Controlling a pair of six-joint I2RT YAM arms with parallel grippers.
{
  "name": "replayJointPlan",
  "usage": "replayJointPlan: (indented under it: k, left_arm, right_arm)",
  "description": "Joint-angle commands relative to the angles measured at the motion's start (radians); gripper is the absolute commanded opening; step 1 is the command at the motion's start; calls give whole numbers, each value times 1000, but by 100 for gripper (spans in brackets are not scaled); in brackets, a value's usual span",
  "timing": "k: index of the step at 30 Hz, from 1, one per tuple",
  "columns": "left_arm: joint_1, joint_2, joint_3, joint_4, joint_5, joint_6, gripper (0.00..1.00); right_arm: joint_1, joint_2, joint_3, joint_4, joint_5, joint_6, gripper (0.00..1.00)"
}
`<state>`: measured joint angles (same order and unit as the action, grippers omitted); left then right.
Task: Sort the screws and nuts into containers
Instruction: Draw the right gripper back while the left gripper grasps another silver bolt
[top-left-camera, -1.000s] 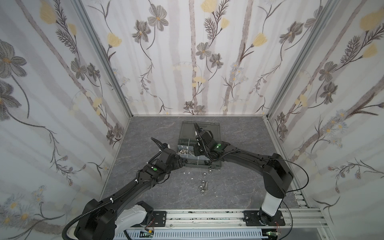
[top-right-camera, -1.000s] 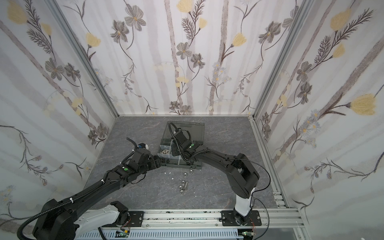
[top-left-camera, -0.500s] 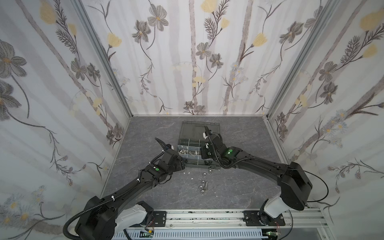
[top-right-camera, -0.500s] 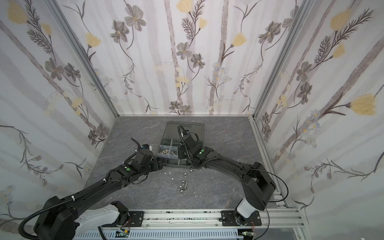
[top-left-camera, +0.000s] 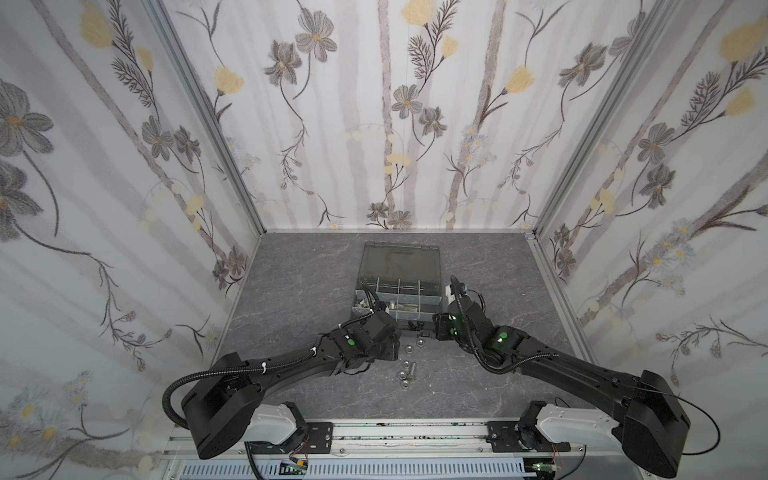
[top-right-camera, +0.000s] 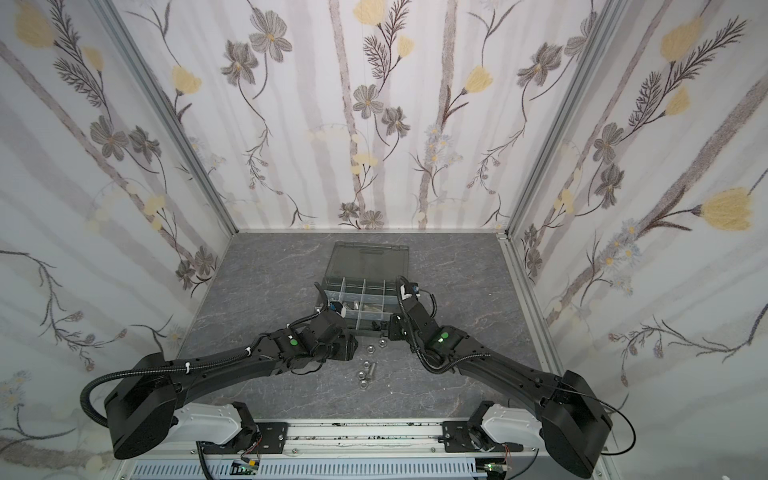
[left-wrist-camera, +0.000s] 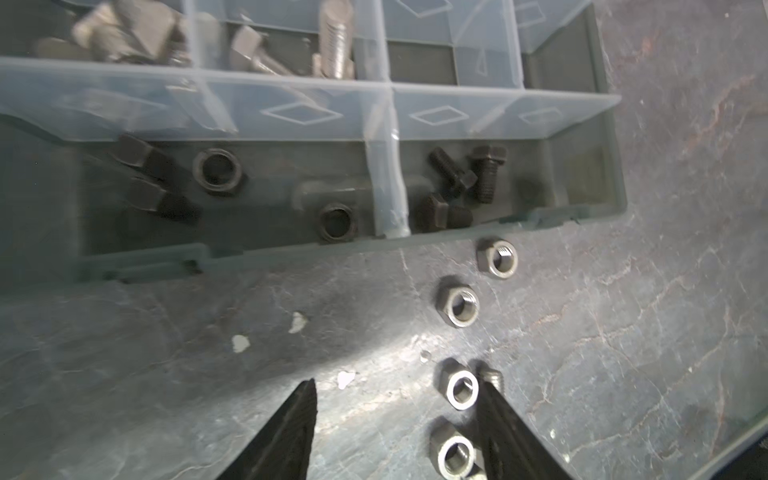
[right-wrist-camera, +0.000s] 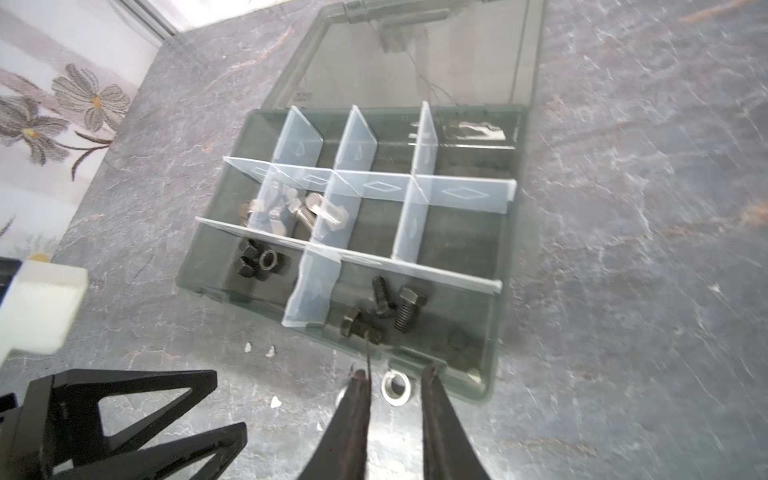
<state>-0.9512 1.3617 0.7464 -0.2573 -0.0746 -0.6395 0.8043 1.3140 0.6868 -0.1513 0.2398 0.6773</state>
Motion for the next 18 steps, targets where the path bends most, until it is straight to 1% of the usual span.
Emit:
replayJointPlan:
  k: [1, 6, 9, 18]
  left_arm:
    - [-50, 42, 31, 12, 27, 4, 61]
    - [-132, 133, 70, 10, 74, 21, 58]
    - [-163, 175, 83, 10, 82, 7, 52]
    - [-186, 260, 120, 7, 94, -5, 44]
  right_arm:
    - [-17, -58, -58, 27, 58, 60, 24]
    - [-33, -134, -124, 15, 70, 88, 25]
    - [-35, -165, -151, 10, 72, 103, 25]
    - [-40, -193, -188, 10, 71, 116, 25]
